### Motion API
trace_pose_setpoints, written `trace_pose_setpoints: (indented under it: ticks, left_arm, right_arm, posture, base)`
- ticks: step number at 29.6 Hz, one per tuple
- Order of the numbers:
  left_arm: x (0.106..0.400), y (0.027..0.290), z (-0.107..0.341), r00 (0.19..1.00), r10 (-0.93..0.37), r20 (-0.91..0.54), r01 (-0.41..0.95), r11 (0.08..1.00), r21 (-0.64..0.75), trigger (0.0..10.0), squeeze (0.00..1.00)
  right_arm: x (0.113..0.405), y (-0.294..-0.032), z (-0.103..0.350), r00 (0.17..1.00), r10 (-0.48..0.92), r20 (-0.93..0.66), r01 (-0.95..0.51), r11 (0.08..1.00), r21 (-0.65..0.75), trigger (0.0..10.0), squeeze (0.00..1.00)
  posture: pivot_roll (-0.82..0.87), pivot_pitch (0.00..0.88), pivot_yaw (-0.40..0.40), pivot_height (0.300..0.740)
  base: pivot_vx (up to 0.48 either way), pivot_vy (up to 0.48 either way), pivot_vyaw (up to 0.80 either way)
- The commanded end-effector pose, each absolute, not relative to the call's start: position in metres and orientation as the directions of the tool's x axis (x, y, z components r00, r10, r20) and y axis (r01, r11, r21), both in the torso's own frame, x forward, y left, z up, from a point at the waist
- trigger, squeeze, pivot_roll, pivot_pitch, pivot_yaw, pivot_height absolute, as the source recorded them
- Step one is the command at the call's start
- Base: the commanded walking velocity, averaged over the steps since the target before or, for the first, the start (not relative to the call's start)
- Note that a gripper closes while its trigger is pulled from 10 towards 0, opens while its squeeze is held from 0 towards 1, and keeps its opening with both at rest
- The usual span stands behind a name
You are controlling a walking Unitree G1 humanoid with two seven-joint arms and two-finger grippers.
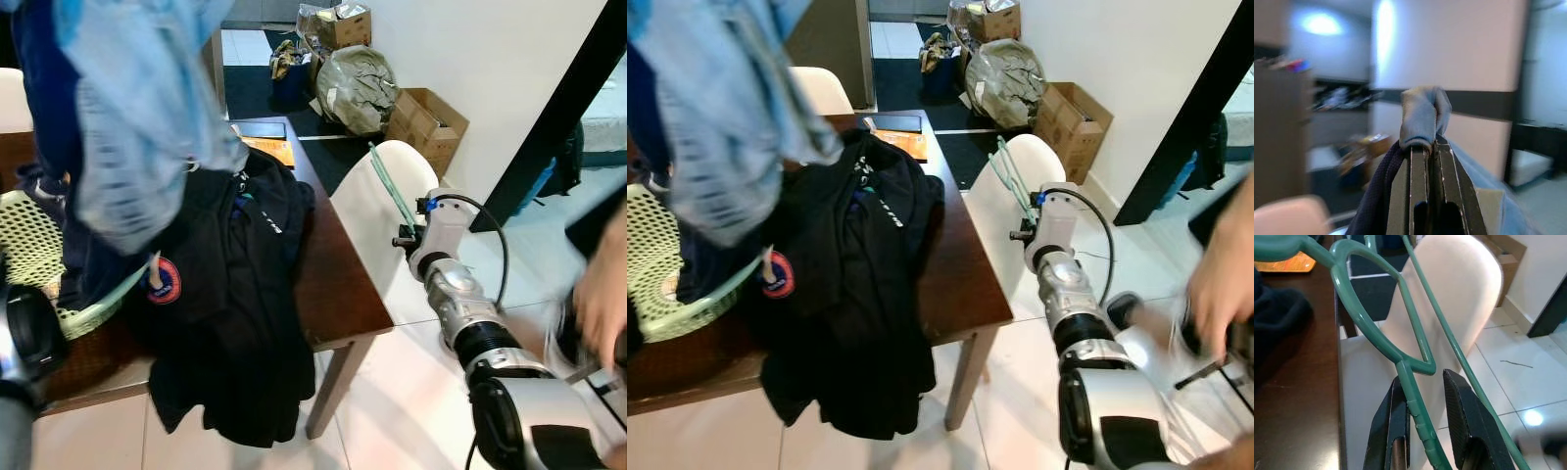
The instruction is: Hang hanger
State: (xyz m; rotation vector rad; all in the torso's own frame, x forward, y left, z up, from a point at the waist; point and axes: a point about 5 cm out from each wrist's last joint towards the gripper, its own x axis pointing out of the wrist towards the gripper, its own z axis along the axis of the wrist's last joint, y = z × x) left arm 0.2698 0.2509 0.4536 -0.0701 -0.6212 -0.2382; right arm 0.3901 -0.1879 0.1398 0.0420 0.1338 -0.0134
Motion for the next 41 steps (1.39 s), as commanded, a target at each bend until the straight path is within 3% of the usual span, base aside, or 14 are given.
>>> trace_pose_setpoints:
  ticks: [1, 2, 3, 4, 10, 17, 19, 20, 24, 26, 27, 34, 37, 41]
  left_arm:
    - [0.275, 0.264, 0.444, 0.845, -0.120, 0.521, 0.139, 0.990, 0.003, 4.2, 0.00]
    - [0.282, 0.277, 0.420, 0.918, -0.068, 0.392, 0.064, 0.998, 0.022, 5.3, 0.00]
    - [0.282, 0.277, 0.420, 0.918, -0.068, 0.392, 0.064, 0.998, 0.022, 5.3, 0.00]
    - [0.290, 0.289, 0.382, 0.974, -0.017, 0.227, 0.008, 0.999, 0.041, 8.7, 0.00]
    - [0.296, 0.310, 0.290, 0.991, 0.102, -0.092, -0.097, 0.994, 0.049, 8.8, 0.00]
    - [0.306, 0.296, 0.281, 0.995, 0.069, -0.072, -0.066, 0.997, 0.035, 8.4, 0.00]
    - [0.313, 0.285, 0.289, 0.999, 0.025, -0.029, -0.024, 0.999, 0.029, 8.7, 0.00]
    - [0.317, 0.276, 0.295, 1.000, -0.010, -0.007, 0.010, 0.999, 0.043, 10.0, 0.00]
    - [0.322, 0.266, 0.296, 0.999, -0.043, -0.006, 0.043, 0.996, 0.080, 10.0, 0.00]
    - [0.323, 0.266, 0.293, 0.999, -0.038, -0.016, 0.039, 0.996, 0.082, 10.0, 0.10]
    - [0.323, 0.267, 0.289, 0.999, -0.030, -0.026, 0.032, 0.996, 0.080, 10.0, 1.00]
    - [0.319, 0.276, 0.283, 0.998, 0.038, -0.046, -0.034, 0.995, 0.099, 10.0, 1.00]
    - [0.309, 0.305, 0.279, 0.974, 0.216, -0.076, -0.193, 0.953, 0.233, 10.0, 1.00]
    - [0.285, 0.360, 0.281, 0.869, 0.493, -0.037, -0.418, 0.772, 0.478, 10.0, 1.00]
  right_arm:
    - [0.390, -0.190, 0.141, 0.992, -0.018, -0.127, 0.026, 0.998, 0.063, 10.0, 0.00]
    - [0.391, -0.190, 0.141, 0.992, -0.016, -0.128, 0.025, 0.998, 0.063, 10.0, 0.00]
    - [0.391, -0.190, 0.141, 0.992, -0.016, -0.128, 0.025, 0.998, 0.063, 10.0, 0.00]
    - [0.391, -0.189, 0.141, 0.991, -0.014, -0.130, 0.022, 0.998, 0.063, 10.0, 0.00]
    - [0.391, -0.189, 0.141, 0.991, -0.006, -0.134, 0.014, 0.998, 0.060, 10.0, 0.00]
    - [0.391, -0.189, 0.140, 0.991, -0.002, -0.136, 0.010, 0.998, 0.057, 10.0, 0.00]
    - [0.391, -0.189, 0.140, 0.991, -0.002, -0.137, 0.010, 0.998, 0.057, 10.0, 0.00]
    - [0.391, -0.189, 0.140, 0.990, -0.002, -0.138, 0.010, 0.998, 0.057, 10.0, 0.00]
    - [0.390, -0.190, 0.139, 0.991, -0.005, -0.137, 0.013, 0.998, 0.059, 10.0, 0.00]
    - [0.390, -0.190, 0.139, 0.991, -0.008, -0.136, 0.016, 0.998, 0.063, 10.0, 0.00]
    - [0.390, -0.191, 0.139, 0.991, -0.010, -0.135, 0.019, 0.998, 0.067, 10.0, 0.00]
    - [0.389, -0.192, 0.138, 0.991, -0.010, -0.136, 0.020, 0.997, 0.073, 10.0, 0.00]
    - [0.390, -0.191, 0.138, 0.990, -0.005, -0.138, 0.015, 0.997, 0.076, 10.0, 0.00]
    - [0.390, -0.189, 0.138, 0.990, 0.000, -0.139, 0.011, 0.997, 0.079, 10.0, 0.00]
  posture:
    - [0.12, 0.032, -0.065, 0.740]
    - [0.12, 0.032, -0.066, 0.740]
    - [0.12, 0.032, -0.066, 0.740]
    - [0.12, 0.032, -0.070, 0.740]
    - [0.13, 0.031, -0.079, 0.740]
    - [0.13, 0.031, -0.079, 0.740]
    - [0.12, 0.026, -0.077, 0.740]
    - [0.12, 0.024, -0.072, 0.740]
    - [0.11, 0.027, -0.064, 0.740]
    - [0.11, 0.032, -0.060, 0.740]
    - [0.11, 0.037, -0.059, 0.740]
    - [0.11, 0.045, -0.061, 0.740]
    - [0.11, 0.047, -0.063, 0.740]
    - [0.12, 0.051, -0.063, 0.740]
  base:
    - [0.000, 0.000, 0.00]
    - [0.000, 0.000, 0.00]
    - [0.000, 0.000, 0.00]
    - [0.000, 0.000, 0.00]
    - [0.000, 0.000, 0.00]
    - [0.000, 0.000, 0.00]
    - [0.000, 0.000, 0.00]
    - [0.000, 0.000, 0.00]
    - [0.000, 0.000, 0.00]
    - [0.000, 0.000, 0.00]
    - [0.000, 0.000, 0.00]
    - [0.000, 0.000, 0.00]
    - [0.000, 0.000, 0.00]
    - [0.000, 0.000, 0.00]
